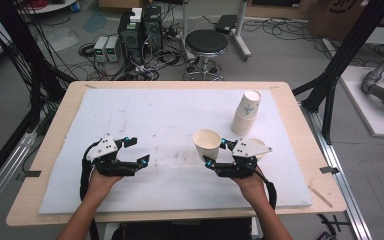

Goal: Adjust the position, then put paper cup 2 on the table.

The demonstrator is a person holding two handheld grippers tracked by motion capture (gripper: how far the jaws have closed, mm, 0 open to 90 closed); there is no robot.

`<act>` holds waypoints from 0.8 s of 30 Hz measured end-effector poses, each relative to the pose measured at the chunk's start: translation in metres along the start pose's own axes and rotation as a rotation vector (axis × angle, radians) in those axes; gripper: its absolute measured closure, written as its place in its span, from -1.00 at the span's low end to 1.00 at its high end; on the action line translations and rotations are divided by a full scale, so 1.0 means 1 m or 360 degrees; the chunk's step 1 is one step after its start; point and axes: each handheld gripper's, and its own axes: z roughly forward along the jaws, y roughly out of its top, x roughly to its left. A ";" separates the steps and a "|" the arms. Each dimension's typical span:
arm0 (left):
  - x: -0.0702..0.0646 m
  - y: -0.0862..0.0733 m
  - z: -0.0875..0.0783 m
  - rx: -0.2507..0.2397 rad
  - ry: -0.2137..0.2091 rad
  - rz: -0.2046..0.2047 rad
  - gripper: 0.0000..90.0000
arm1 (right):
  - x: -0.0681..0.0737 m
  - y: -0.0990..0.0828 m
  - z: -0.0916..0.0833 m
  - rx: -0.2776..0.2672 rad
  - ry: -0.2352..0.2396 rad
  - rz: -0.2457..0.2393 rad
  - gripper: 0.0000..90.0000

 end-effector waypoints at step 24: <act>0.008 -0.002 -0.005 0.0011 0.0033 -0.0040 -0.59 | -0.009 0.011 0.069 0.0083 -0.0067 0.0153 -0.18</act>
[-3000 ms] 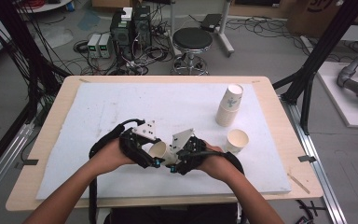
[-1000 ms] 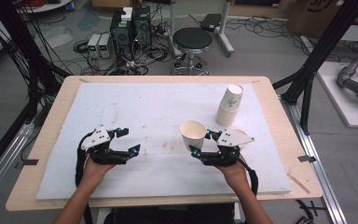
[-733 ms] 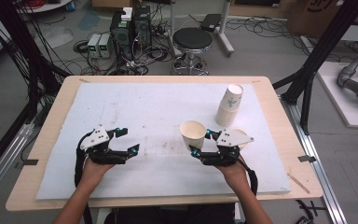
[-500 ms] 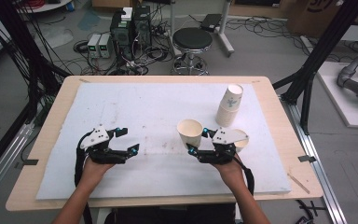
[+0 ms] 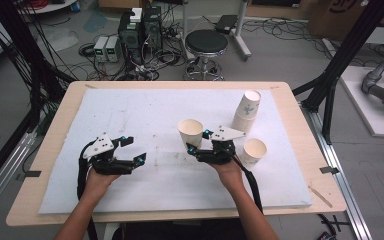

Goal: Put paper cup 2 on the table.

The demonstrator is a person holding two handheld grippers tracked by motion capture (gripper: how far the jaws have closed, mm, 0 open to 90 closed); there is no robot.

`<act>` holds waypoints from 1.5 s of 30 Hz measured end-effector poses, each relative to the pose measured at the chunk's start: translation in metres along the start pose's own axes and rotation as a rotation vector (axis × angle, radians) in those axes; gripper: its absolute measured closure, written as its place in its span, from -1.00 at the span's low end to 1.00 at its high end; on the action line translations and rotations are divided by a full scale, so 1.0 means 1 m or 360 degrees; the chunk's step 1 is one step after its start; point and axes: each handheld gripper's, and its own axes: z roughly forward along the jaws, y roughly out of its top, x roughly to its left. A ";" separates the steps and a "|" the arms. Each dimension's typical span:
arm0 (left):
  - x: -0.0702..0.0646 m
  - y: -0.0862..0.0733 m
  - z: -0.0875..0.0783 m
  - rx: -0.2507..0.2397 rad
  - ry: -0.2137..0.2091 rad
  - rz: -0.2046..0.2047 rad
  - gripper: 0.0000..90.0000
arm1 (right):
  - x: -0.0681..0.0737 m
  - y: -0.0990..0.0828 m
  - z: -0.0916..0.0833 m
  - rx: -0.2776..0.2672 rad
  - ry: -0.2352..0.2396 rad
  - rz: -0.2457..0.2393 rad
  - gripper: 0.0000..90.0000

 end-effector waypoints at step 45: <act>0.002 -0.001 0.003 -0.0001 0.0021 -0.0079 -0.61 | 0.014 -0.009 -0.016 0.0281 -0.0098 -0.0008 -0.52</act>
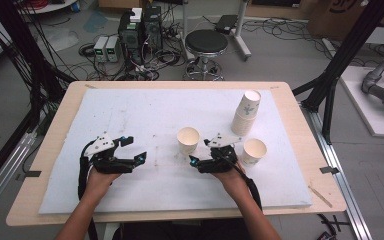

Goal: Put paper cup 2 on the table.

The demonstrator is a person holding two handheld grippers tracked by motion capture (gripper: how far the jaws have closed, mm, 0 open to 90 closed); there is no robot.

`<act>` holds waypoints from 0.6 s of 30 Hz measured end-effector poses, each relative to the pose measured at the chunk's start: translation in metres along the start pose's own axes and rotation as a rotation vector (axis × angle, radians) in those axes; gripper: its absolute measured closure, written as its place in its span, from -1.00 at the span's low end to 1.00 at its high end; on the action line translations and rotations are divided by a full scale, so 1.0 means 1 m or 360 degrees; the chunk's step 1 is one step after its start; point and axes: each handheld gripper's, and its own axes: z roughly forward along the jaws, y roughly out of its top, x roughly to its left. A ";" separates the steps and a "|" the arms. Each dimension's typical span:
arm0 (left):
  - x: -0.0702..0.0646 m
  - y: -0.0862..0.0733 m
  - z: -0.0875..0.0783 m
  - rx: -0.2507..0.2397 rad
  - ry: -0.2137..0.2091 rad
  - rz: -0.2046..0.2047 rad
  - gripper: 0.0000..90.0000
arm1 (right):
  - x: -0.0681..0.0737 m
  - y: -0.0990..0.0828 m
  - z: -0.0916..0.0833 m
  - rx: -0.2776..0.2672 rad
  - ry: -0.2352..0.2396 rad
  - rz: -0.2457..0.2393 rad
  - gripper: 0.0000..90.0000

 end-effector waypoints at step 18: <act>-0.004 0.006 -0.006 -0.0093 0.0040 0.0037 -0.60 | -0.029 -0.029 -0.099 -0.0256 -0.0057 0.0027 -0.55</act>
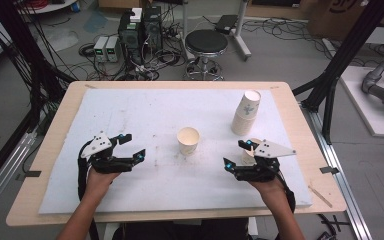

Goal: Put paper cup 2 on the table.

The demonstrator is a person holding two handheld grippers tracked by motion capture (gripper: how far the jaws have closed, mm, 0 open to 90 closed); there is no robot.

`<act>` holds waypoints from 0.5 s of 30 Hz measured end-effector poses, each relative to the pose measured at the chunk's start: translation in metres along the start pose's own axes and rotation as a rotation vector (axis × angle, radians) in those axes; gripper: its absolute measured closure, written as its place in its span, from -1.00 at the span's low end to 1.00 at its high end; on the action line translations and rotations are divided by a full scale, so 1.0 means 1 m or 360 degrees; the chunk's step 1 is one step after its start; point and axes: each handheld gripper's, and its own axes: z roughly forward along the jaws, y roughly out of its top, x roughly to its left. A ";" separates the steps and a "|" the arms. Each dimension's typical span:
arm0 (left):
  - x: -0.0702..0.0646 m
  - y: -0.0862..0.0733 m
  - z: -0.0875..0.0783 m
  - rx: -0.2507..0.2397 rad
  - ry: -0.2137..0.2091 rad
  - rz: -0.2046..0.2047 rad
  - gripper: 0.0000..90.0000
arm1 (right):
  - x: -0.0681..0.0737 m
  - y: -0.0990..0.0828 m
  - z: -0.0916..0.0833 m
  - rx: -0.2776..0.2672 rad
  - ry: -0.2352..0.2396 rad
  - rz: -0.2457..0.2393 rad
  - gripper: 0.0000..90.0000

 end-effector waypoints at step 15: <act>-0.008 0.005 -0.011 -0.0031 -0.0003 0.0029 -0.59 | -0.005 -0.018 -0.041 -0.0056 -0.0134 0.0026 -0.55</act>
